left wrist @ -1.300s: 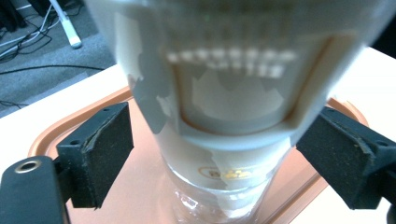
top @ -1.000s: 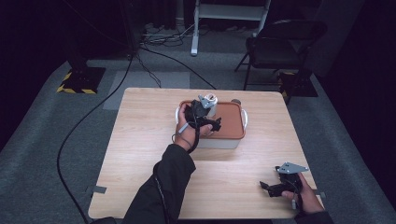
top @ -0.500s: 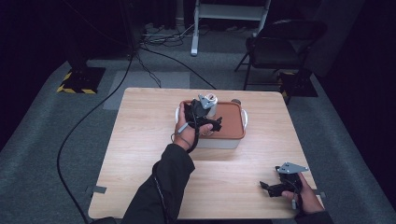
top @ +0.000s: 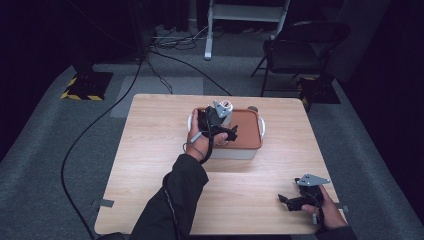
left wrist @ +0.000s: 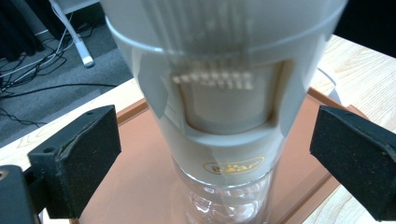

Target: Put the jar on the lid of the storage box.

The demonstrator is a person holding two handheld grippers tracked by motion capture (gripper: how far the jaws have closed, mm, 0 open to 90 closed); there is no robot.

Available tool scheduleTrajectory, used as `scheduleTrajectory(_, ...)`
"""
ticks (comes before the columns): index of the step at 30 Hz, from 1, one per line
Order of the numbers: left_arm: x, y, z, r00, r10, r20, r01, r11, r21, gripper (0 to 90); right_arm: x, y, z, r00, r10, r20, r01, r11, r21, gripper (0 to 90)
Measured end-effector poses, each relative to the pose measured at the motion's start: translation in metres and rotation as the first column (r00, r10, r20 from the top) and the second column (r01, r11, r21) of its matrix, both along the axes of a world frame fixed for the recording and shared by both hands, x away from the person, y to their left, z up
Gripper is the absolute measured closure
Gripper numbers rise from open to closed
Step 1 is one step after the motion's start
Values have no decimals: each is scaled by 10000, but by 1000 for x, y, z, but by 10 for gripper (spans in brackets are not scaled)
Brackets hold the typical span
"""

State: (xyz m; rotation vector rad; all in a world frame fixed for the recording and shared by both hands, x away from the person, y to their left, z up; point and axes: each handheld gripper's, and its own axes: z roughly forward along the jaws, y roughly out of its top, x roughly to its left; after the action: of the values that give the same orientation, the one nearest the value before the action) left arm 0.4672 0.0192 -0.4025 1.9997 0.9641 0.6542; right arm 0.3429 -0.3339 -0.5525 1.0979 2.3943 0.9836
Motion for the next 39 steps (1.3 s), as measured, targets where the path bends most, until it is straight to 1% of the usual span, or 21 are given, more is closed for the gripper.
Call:
scheduleTrajectory(5,-1,0,1,10000,-8,74,8,10000,-35,18,0,0,0,10000,3,3,-3,10000,-1,1)
scheduleTrajectory(9,0,1,2,10000,-40,-17,40,10000,23,18,0,0,0,10000,2,1,-2,10000,-4,2)
scheduleTrajectory(12,-1,1,3,10000,-72,61,72,10000,51,19,0,0,0,10000,1,2,-1,10000,-2,1)
scheduleTrajectory(19,-6,5,8,9998,-161,81,159,9995,255,18,0,0,0,10000,2,3,-2,10000,-6,1)
scheduleTrajectory(23,-10,8,12,9996,-235,143,230,9992,326,19,0,0,0,10000,3,2,-3,10000,-5,2)
scheduleTrajectory(26,-13,11,13,9995,-243,181,234,9985,492,18,0,0,0,10000,2,2,-2,10000,-4,2)
scheduleTrajectory(28,-16,13,14,9995,-291,134,284,9984,485,19,0,0,0,10000,0,2,0,10000,-3,2)
scheduleTrajectory(31,-20,15,14,9992,-341,202,331,9983,476,18,0,0,0,10000,0,2,0,10000,-1,1)
scheduleTrajectory(39,-32,23,18,9978,-530,389,504,9965,660,18,0,0,0,10000,-1,1,1,10000,-3,1)
